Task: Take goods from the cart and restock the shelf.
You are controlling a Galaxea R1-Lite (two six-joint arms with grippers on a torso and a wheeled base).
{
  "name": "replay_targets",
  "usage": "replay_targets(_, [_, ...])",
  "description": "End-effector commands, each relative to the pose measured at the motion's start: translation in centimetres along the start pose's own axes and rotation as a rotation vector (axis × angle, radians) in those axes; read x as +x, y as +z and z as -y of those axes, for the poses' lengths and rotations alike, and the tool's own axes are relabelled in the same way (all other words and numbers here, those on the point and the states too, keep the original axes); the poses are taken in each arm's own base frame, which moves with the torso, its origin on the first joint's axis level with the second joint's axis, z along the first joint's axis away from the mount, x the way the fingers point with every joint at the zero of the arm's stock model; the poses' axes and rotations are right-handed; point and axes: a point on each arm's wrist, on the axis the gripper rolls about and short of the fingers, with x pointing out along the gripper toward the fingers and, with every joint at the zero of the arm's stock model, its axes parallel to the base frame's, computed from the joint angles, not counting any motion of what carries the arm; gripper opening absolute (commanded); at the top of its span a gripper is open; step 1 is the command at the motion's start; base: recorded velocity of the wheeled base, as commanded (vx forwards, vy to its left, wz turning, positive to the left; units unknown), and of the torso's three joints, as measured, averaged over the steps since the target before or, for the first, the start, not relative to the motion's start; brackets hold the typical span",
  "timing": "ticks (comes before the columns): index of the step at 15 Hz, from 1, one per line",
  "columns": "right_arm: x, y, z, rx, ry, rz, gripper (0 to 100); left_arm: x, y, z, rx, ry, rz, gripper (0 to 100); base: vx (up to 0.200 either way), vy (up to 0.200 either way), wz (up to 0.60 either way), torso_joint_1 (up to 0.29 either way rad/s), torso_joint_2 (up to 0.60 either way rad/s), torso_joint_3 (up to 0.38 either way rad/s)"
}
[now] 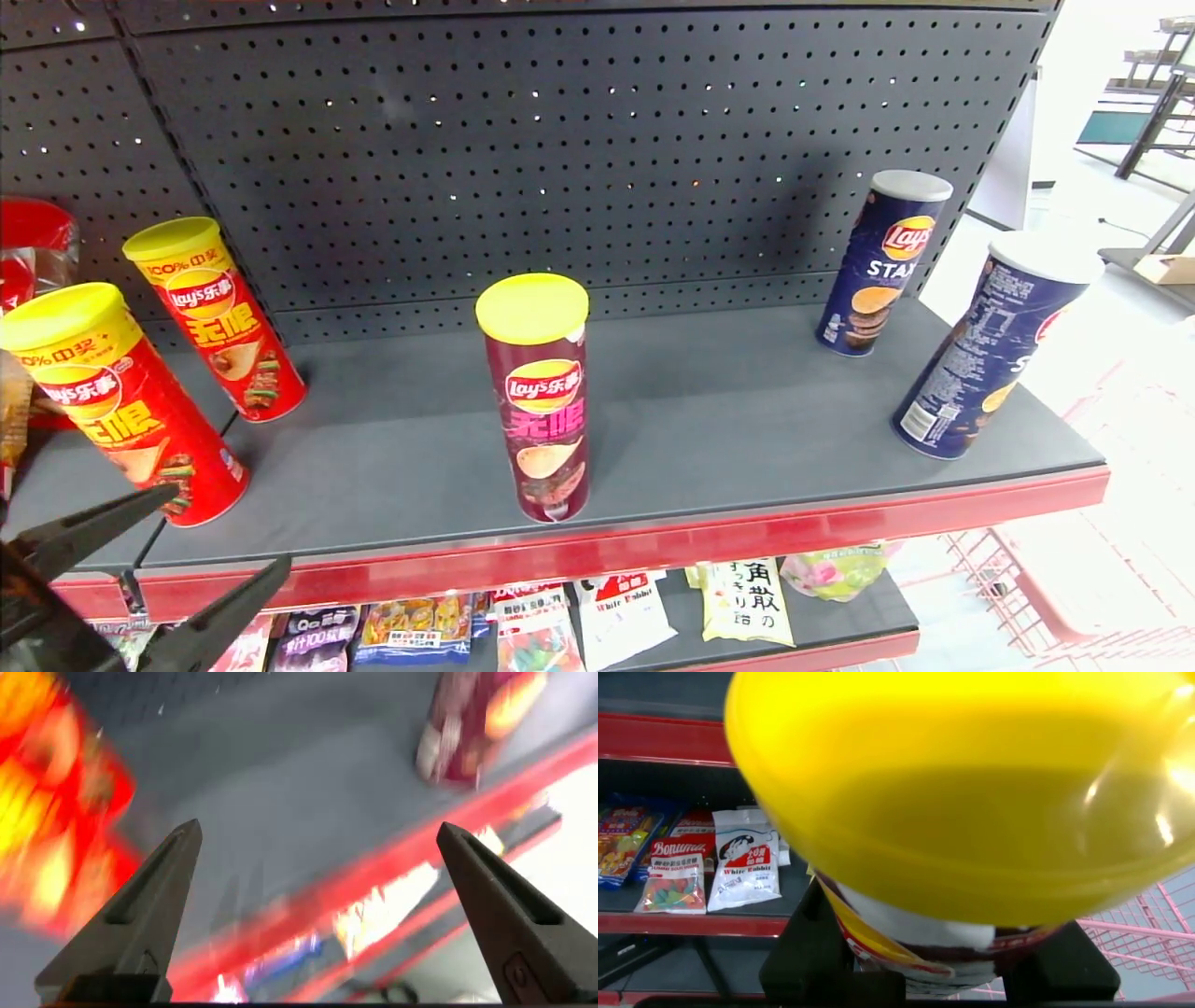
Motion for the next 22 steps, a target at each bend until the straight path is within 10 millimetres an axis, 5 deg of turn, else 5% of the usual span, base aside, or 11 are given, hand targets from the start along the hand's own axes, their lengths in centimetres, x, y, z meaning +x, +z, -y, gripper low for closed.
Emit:
replay_targets(1, [-0.1, 0.0, 0.0, -0.002, 0.001, 0.011, 0, -6.9, -2.4, 0.4, -0.003, 0.054, 0.083, 100, 0.000, 0.000, 0.00, 0.000, 0.00, 0.000])
replay_targets(4, [-0.1, 0.0, 0.0, -0.001, -0.001, 0.013, 0, -8.7, -4.6, 0.7, -0.005, 0.102, 0.073, 100, 0.000, 0.000, 0.20, -0.002, 0.00, 0.001])
replay_targets(8, [-0.1, 0.0, 0.0, -0.002, -0.001, 0.011, 0, -8.8, -4.9, 0.7, -0.006, 0.116, 0.070, 100, 0.000, 0.000, 0.60, 0.000, 0.00, 0.005])
replay_targets(14, [-0.1, 0.3, 0.0, -0.003, 0.033, 0.023, 0, -9.4, -6.8, 0.9, -0.006, 0.105, 0.130, 100, 0.000, 0.000, 0.00, 0.000, 0.00, 0.000])
replay_targets(16, [0.2, 4.3, 0.4, 0.000, 0.069, 0.024, 0, -9.7, -7.6, 1.0, -0.006, 0.108, 0.165, 100, 0.000, 0.000, 0.00, 0.000, 0.00, 0.000])
replay_targets(17, [1.7, 7.9, 0.8, -0.003, 0.120, -0.005, 0, -9.7, -8.3, 1.1, -0.007, 0.109, 0.180, 100, 0.000, 0.000, 0.00, 0.000, 0.00, 0.000])
replay_targets(18, [2.2, 8.8, 0.8, -0.005, 0.158, -0.008, 0, -9.6, -8.4, 1.1, -0.007, 0.109, 0.180, 100, 0.000, 0.000, 0.00, 0.000, 0.00, 0.000])
replay_targets(19, [4.3, 11.7, 0.8, -0.031, 0.276, -0.035, 0, -9.5, -9.1, 1.2, -0.015, 0.112, 0.183, 100, 0.000, 0.000, 0.00, 0.000, 0.00, 0.000])
replay_targets(22, [9.5, 15.7, -0.6, -0.048, 0.462, -0.109, 0, -9.2, -9.6, 1.2, -0.018, 0.121, 0.166, 100, 0.000, 0.000, 0.00, 0.000, 0.00, 0.000])
